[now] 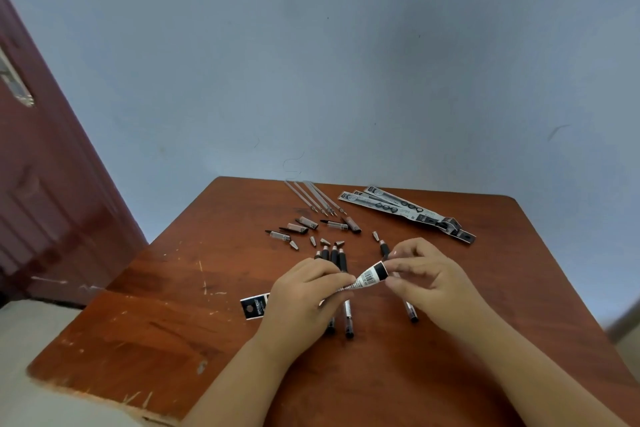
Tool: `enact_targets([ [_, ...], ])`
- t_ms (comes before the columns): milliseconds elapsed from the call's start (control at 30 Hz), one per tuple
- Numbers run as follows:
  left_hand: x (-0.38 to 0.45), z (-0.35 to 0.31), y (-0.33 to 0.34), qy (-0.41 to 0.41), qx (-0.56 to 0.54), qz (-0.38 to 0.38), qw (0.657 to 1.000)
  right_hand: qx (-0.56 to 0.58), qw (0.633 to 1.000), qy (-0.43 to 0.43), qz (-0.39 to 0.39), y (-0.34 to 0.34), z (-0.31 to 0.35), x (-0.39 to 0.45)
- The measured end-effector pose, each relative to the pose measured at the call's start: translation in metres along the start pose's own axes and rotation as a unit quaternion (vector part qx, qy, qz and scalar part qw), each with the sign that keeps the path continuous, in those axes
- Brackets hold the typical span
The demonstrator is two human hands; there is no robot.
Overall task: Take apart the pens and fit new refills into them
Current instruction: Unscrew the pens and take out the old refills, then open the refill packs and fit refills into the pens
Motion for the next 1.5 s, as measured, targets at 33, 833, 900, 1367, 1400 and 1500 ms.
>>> enact_targets([
  [33,0.000,-0.001,0.000,0.007,0.001,-0.005,1.000,0.023,1.000,0.019,0.004,0.001,-0.002,-0.001],
  [833,-0.003,0.070,-0.036,-0.196,0.206,0.025,0.958,-0.066,0.965,-0.103,-0.233,-0.057,0.016,-0.006],
  [900,-0.004,0.096,-0.045,-0.240,0.228,0.053,0.942,-0.038,0.965,-0.082,-0.247,-0.055,0.016,-0.004],
  [1367,0.012,0.201,0.015,-0.370,0.310,0.244,0.841,-0.021,0.984,-0.034,-0.173,0.017,0.000,0.030],
  [1400,0.014,0.203,0.018,-0.375,0.303,0.249,0.840,-0.018,0.985,-0.031,-0.168,0.019,-0.002,0.028],
  [1500,0.018,0.199,0.017,-0.390,0.272,0.232,0.849,-0.013,0.988,-0.030,-0.152,0.024,-0.003,0.023],
])
Point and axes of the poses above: each hand's wrist, its own x-axis towards the middle knuckle, its own y-axis out of the palm, z = x × y, the point moved 8 cm from there along x, towards the middle knuckle, and after that the axes turned 15 degrees about x, right-handed, at the moved point
